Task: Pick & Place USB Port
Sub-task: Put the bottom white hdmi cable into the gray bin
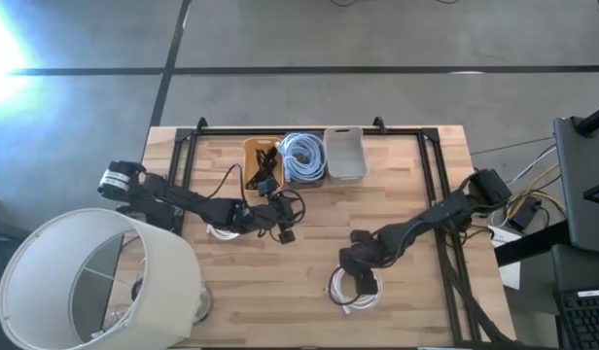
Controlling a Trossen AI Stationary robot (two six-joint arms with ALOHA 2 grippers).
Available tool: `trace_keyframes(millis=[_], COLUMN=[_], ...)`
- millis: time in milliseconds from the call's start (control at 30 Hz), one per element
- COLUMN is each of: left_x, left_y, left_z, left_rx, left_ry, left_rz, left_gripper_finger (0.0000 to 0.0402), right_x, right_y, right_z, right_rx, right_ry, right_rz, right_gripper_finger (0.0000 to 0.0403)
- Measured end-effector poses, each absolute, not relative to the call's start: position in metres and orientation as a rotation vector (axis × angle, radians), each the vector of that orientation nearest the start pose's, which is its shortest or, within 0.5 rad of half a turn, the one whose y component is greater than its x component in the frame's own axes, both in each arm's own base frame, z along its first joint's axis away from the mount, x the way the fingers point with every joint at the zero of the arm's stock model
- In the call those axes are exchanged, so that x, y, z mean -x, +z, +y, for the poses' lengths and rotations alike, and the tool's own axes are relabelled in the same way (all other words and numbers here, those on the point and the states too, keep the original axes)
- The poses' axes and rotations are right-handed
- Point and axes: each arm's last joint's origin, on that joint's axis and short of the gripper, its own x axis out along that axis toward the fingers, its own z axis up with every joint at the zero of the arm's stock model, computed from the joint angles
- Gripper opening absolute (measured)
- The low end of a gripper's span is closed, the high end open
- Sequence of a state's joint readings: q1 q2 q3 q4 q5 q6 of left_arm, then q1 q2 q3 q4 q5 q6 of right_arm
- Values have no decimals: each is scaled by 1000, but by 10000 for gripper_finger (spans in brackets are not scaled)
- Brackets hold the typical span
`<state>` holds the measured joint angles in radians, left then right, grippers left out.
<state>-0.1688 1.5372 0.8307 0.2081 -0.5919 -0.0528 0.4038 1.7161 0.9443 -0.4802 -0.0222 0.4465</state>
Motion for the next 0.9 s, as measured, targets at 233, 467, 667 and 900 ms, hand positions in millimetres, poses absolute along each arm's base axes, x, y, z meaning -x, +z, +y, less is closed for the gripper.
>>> trace_keyframes(millis=[233, 467, 667, 900], left_x=[-315, -315, -315, -315], left_y=[210, 210, 209, 209], left_z=[-37, -37, -37, -37], left_rx=[-135, -137, -138, -138], left_ry=[427, 427, 427, 426], left_rz=[455, 458, 463, 463], left_gripper_finger=[174, 174, 174, 174], right_x=[-283, -282, -282, -284], right_y=[161, 154, 138, 138], right_z=[120, 118, 118, 119], right_rx=[-123, -67, -40, -5], right_ry=[53, 46, 32, 58], right_rz=[1212, 1236, 1287, 1281], right_gripper_finger=[177, 176, 175, 147])
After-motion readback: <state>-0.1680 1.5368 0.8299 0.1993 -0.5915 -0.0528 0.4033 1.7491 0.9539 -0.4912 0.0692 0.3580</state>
